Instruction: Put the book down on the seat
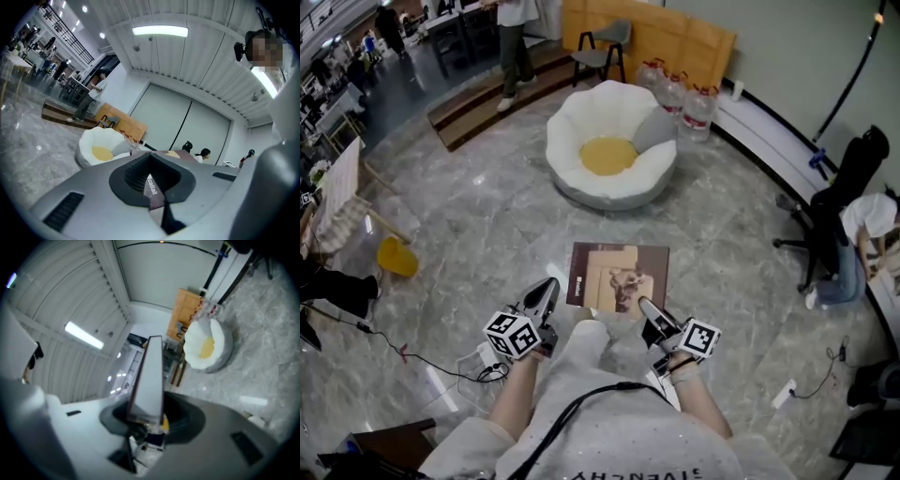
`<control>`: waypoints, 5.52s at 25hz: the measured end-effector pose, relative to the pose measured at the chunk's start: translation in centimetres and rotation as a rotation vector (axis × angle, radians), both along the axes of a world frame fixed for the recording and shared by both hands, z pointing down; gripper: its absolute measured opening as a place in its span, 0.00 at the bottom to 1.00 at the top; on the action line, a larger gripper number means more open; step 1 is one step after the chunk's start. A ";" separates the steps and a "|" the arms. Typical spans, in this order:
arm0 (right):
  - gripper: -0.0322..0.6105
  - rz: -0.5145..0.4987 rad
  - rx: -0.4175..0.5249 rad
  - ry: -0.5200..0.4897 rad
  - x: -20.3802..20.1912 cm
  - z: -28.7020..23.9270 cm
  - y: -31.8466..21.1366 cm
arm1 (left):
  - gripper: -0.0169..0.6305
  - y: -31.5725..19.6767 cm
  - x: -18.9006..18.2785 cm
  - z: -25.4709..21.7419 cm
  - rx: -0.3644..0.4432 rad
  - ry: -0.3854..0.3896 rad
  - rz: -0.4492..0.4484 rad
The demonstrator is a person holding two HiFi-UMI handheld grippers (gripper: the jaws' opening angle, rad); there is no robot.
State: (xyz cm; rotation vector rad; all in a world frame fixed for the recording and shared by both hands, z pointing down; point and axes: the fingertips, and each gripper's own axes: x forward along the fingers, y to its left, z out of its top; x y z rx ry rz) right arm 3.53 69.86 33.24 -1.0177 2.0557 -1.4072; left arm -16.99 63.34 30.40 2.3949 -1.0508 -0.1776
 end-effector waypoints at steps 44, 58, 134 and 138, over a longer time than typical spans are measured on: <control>0.30 -0.123 -0.045 0.021 8.0 4.0 -49.7 | 0.06 -49.7 6.3 5.3 -0.065 -0.001 -0.038; 0.30 -0.263 -0.160 0.046 11.7 8.0 -62.9 | 0.06 -61.2 11.3 9.9 -0.160 -0.025 -0.112; 0.30 -0.233 -0.351 0.105 9.8 47.2 -93.4 | 0.06 -86.3 10.8 45.4 -0.397 -0.021 -0.151; 0.30 -0.227 -0.401 0.064 10.6 48.6 -93.4 | 0.06 -86.5 11.1 46.0 -0.408 -0.024 -0.145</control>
